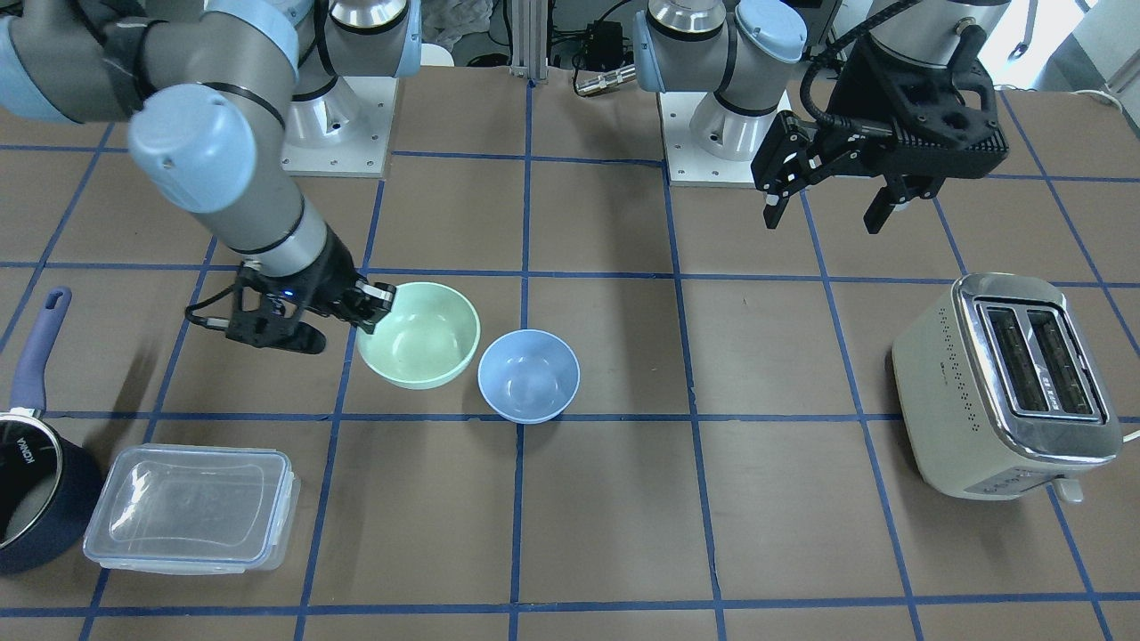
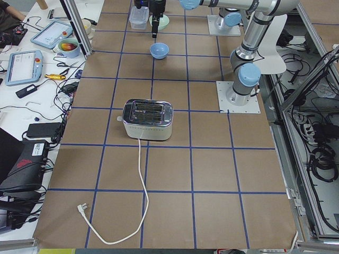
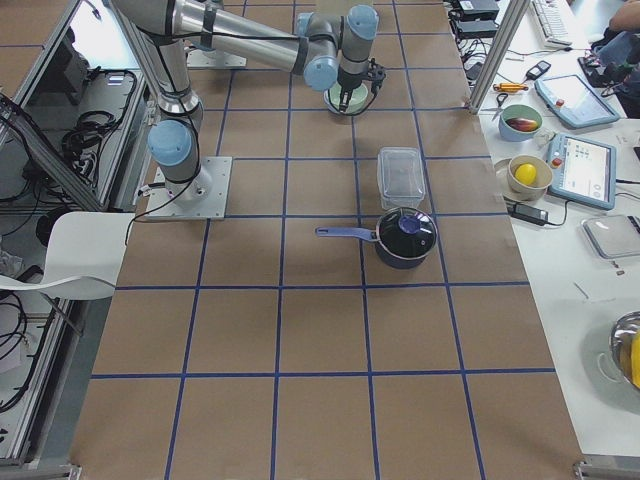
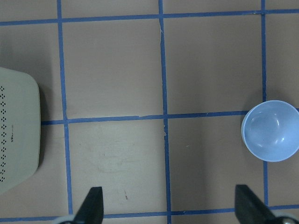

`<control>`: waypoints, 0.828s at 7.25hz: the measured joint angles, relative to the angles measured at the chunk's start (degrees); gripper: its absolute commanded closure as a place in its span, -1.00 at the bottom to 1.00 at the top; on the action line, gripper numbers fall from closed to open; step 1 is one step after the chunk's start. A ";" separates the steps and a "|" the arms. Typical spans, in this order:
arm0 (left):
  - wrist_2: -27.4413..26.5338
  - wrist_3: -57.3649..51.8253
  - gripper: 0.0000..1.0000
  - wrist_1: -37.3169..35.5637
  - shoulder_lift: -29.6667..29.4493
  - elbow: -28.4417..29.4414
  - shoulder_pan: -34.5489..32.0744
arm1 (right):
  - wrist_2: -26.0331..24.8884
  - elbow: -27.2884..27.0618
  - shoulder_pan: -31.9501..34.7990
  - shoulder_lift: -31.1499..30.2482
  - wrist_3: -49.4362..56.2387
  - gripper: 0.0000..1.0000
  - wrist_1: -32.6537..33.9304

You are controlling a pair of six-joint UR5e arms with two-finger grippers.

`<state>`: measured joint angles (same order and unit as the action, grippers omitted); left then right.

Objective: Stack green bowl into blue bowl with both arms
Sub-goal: 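Lift the green bowl with the right gripper and carry it over the blue bowl, then lower the green bowl into the blue bowl and open the right gripper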

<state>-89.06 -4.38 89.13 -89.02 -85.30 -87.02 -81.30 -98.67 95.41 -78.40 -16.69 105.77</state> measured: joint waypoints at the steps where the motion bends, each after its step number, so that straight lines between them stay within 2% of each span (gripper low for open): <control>1: 0.04 0.08 -1.00 -0.01 0.11 0.00 -0.03 | 0.04 3.23 4.15 3.52 -3.49 1.00 0.16; 3: 0.09 0.17 -1.00 0.05 0.33 -0.09 -0.13 | 0.99 5.83 7.97 8.21 -5.70 1.00 1.78; 6: -0.08 0.16 -1.00 0.18 0.73 -0.11 -0.17 | 1.02 5.19 8.62 10.70 -5.16 1.00 3.24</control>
<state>-89.14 -4.22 89.31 -88.29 -85.41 -87.19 -80.28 -93.48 104.03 -67.71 -21.85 109.01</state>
